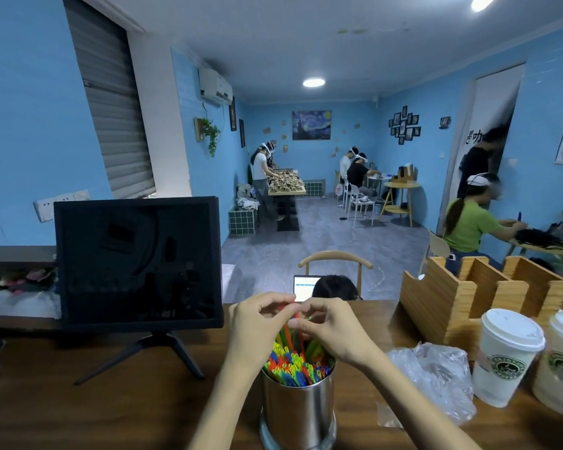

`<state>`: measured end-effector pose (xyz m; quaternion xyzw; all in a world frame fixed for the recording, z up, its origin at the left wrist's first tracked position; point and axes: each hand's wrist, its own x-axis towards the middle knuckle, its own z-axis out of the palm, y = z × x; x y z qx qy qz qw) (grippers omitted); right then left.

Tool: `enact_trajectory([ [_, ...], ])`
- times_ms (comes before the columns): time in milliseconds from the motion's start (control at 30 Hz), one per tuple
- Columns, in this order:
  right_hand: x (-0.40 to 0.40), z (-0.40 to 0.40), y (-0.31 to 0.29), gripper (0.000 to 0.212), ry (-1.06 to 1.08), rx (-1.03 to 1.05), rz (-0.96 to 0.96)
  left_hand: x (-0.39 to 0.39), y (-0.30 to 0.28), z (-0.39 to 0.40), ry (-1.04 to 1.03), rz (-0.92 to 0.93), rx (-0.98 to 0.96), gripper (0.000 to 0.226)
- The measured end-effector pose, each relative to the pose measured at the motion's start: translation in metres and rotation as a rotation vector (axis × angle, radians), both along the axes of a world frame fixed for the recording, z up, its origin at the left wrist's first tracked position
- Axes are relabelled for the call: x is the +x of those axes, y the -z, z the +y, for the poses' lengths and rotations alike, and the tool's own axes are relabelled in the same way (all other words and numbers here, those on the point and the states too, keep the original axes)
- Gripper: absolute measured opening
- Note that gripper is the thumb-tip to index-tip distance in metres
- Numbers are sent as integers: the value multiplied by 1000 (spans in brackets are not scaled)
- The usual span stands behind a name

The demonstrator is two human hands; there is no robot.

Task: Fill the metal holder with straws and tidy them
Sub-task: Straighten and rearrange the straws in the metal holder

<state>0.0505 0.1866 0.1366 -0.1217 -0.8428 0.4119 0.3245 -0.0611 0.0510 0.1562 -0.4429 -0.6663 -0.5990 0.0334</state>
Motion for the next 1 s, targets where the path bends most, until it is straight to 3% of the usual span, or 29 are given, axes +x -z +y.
enact_trajectory([
  [167,4,0,5,15,3,-16,-5,-3,-1,-6,49,-13,-92,16],
  [1000,10,-5,3,13,-56,-36,-20,4,9,-2,90,-234,5,29],
])
